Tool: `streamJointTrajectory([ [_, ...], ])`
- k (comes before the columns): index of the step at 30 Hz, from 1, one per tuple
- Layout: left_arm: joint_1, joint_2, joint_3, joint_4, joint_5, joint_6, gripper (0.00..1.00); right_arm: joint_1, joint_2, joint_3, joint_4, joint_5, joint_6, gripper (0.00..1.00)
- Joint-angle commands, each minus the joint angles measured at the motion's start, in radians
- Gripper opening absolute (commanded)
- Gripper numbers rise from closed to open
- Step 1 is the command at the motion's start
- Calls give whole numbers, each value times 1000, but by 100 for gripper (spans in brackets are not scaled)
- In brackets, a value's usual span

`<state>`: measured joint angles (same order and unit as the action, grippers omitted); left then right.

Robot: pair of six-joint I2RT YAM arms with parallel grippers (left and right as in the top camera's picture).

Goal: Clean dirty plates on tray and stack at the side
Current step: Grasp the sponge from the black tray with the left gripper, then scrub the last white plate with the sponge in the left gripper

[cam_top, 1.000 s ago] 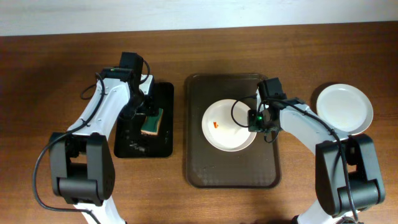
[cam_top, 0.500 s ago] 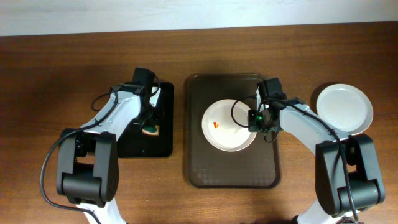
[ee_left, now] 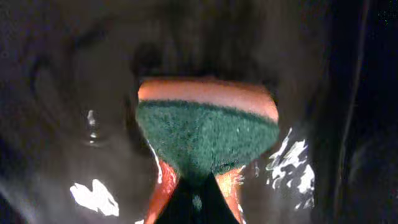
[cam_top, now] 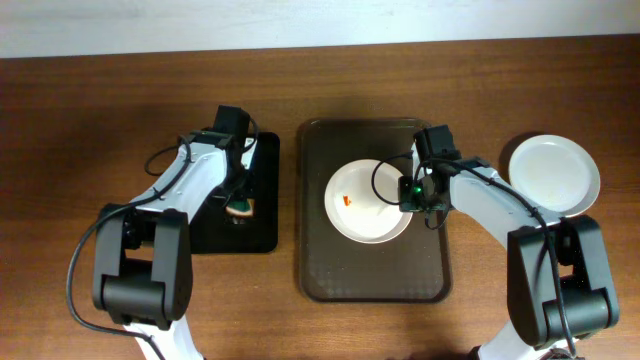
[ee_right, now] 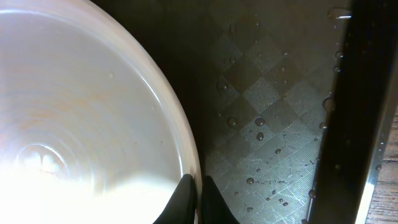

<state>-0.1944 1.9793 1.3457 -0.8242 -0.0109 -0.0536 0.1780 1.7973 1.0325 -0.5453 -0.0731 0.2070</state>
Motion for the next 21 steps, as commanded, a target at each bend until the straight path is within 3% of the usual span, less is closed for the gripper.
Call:
streamJointTrajectory([
  [1, -2, -13, 146, -135, 99, -35, 0, -2, 31, -14, -16, 19, -3, 4],
  [6, -30, -18, 417, -246, 219, -56, 0, -2, 31, -14, -16, 20, 43, 4],
  [11, -167, 2, 422, -193, 277, -158, 0, -2, 31, -14, -28, 25, 175, 4],
  [21, -419, 229, 422, -29, 334, -429, 0, -2, 31, -14, -38, 24, 164, 4],
])
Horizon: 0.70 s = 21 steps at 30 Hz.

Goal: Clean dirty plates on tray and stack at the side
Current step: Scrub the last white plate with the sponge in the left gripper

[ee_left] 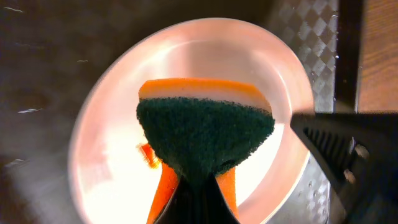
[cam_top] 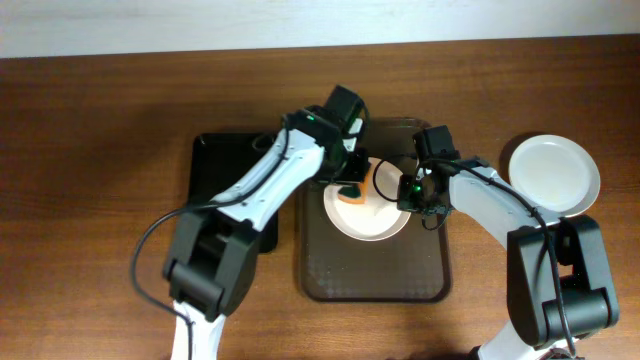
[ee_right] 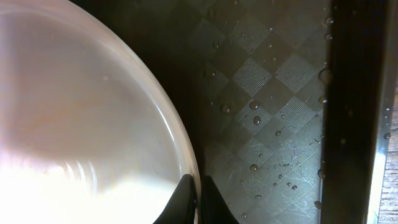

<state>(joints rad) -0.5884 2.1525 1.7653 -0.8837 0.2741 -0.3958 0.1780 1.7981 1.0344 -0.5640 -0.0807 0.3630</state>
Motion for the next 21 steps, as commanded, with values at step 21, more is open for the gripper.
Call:
streamJointTrajectory([
  [21, -42, 187, 105, -149, -569, 31, 0, -2, 30, -16, -79, 32, 9, 4],
])
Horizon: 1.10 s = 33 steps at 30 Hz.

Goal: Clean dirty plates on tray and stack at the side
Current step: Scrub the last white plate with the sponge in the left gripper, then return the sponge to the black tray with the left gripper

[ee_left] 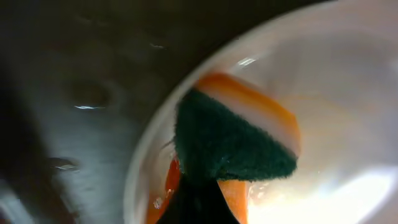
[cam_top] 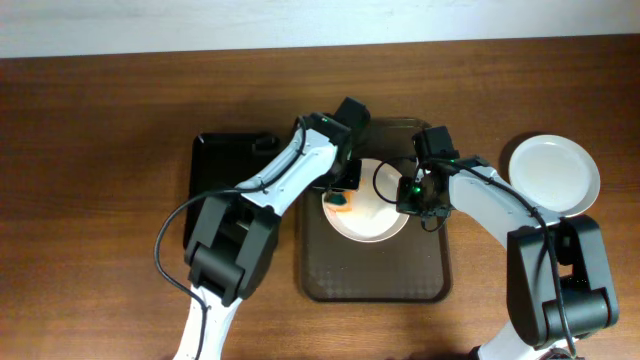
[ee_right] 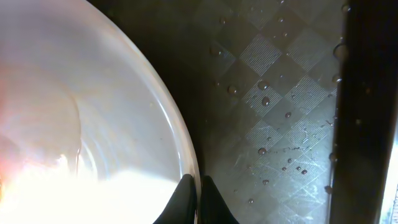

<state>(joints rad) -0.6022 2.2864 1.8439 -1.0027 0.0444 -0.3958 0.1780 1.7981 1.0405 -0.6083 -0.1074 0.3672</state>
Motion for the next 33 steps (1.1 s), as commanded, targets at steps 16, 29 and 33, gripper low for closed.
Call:
streamJointTrajectory([
  [16, 82, 21, 574, -541, -333, -18, 0, -3, 30, -22, -68, 92, -27, 4],
  [29, 450, -41, 256, -464, -46, 255, 0, -3, 30, -22, -61, 58, -135, 4],
  [33, 494, -41, 87, -377, 5, 256, 25, -3, 30, -22, -61, 58, -135, 4],
])
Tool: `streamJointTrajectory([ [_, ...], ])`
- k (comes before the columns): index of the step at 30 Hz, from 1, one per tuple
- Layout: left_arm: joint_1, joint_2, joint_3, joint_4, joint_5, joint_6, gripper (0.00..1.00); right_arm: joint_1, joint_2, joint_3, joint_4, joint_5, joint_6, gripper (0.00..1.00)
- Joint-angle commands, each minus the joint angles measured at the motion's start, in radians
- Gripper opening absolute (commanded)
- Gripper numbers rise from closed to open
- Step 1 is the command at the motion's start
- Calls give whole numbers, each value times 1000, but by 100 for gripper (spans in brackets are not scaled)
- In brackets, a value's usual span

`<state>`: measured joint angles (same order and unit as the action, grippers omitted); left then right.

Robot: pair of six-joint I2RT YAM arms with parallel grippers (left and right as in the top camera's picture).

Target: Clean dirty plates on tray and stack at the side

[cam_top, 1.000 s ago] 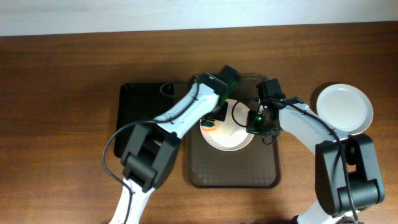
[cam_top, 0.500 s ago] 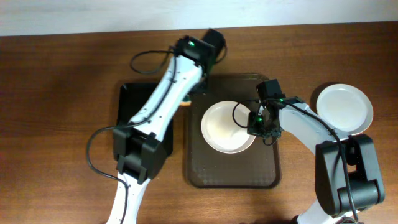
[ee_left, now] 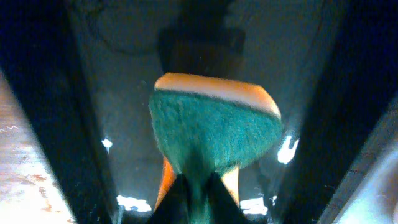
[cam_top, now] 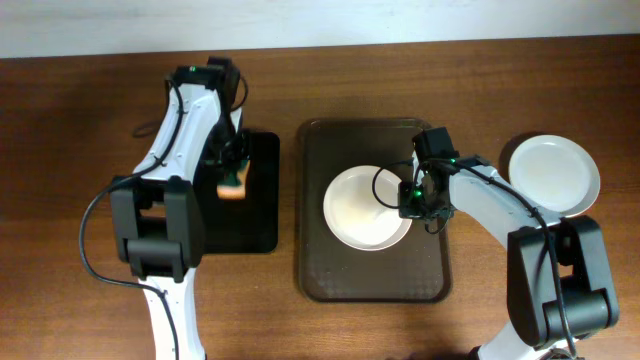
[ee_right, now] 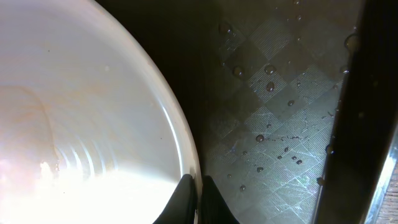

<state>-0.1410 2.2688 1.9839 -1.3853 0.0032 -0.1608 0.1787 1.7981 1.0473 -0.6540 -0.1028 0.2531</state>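
Observation:
A white plate (cam_top: 365, 207) lies on the brown tray (cam_top: 375, 275), its face plain white with no stain showing. My right gripper (cam_top: 409, 200) is shut on the plate's right rim (ee_right: 186, 155). A green and orange sponge (cam_top: 233, 184) is held over the black tray (cam_top: 255, 215) on the left, with my left gripper (cam_top: 231, 172) shut on it. In the left wrist view the sponge (ee_left: 214, 127) shows its green face above the wet black tray (ee_left: 112, 93). A second white plate (cam_top: 553, 175) rests on the table at the right.
The wooden table (cam_top: 80, 120) surrounds both trays. The brown tray's checkered floor (ee_right: 280, 106) carries water drops. The right-hand plate sits close to my right arm's base.
My left gripper has gone with the sponge from the plate's left part on the brown tray back to the black tray. The orange stain no longer shows on the plate. The right gripper has kept its hold.
The sponge was first held over the black tray while the plate showed an orange stain. Then the sponge was above the plate, then pressed on its left part. Now it is back over the black tray and the plate looks plain white. My right gripper held the rim throughout.

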Motion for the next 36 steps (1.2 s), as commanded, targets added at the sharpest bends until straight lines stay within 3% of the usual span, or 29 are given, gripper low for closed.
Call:
streamJointTrajectory([
  [1, 33, -32, -51, 6, 46, 21, 31, -4, 30, -29, -14, 54, -21, 5],
  [3, 34, -73, -51, 5, 42, 22, 45, -4, 30, -29, -12, 53, -21, 9],
  [6, 89, -255, -51, -19, 42, 43, 61, -4, 30, -29, -3, 53, -23, 38],
  [7, 104, -288, -51, -19, 43, 43, 65, -4, 30, -29, 2, 49, -34, 34],
  [8, 151, -373, -51, -22, 55, 43, 86, -2, 30, -29, 16, 42, -40, 19],
  [9, 183, -422, -51, -23, 66, 43, 100, -2, 30, -29, 22, 43, -40, 14],
  [10, 232, -486, -51, -25, 88, 43, 100, -2, 30, -29, 24, 42, -40, 4],
  [15, 476, -720, -51, -64, 105, 43, 100, 11, -35, 93, -74, -8, -119, 4],
  [21, 528, -758, -51, -64, 106, 43, 100, 128, -57, 427, -240, -108, -100, 4],
  [32, 528, -758, -51, -67, 105, 43, 100, 521, 90, 470, 262, 37, -55, 4],
  [36, 528, -758, -51, -67, 105, 43, 100, 575, 199, 469, 423, 36, -205, 4],
])
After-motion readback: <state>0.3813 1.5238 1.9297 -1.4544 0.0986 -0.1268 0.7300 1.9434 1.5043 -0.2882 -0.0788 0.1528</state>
